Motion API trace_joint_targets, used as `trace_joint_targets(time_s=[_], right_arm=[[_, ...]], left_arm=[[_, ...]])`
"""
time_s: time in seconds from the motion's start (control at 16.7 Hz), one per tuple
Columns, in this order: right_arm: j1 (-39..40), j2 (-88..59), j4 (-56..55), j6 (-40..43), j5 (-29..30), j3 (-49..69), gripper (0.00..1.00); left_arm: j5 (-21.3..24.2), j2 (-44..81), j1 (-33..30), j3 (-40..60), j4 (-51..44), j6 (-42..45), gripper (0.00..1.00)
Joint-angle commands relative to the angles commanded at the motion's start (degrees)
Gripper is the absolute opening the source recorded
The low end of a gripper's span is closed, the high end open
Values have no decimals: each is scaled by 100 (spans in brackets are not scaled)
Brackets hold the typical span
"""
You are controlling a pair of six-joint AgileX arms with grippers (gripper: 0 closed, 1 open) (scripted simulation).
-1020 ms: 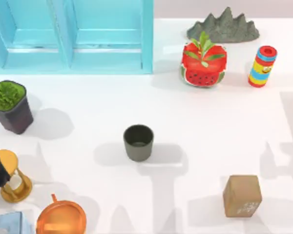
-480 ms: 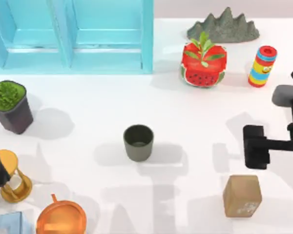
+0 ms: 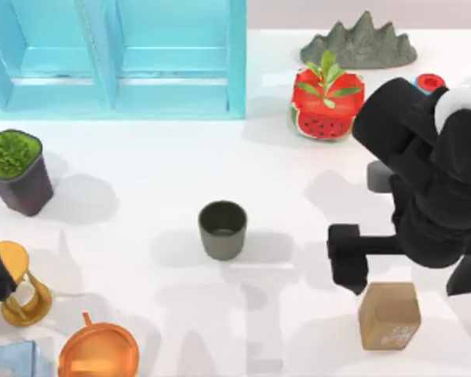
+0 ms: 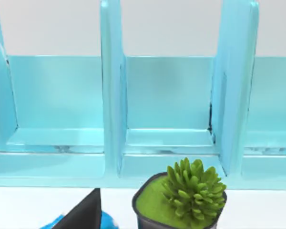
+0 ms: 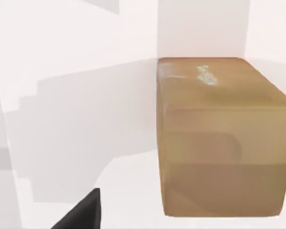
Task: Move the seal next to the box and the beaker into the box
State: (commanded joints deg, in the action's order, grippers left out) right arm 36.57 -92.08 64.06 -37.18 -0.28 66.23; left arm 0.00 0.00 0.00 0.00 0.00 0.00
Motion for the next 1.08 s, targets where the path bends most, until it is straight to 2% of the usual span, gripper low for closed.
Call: trace_joint_targets(time_s=[0.36,0.78,1.08], right_arm=[[-19,-23,-107,9,0,-93,100],[16,-569,-1659,-25,1,-1051,100],[24,-667,-1885,-35,1,-1217,100]], left_arm=[[0,0,0,0,0,0,100],[0,0,0,0,0,0,100],[0,0,0,0,0,0,100]])
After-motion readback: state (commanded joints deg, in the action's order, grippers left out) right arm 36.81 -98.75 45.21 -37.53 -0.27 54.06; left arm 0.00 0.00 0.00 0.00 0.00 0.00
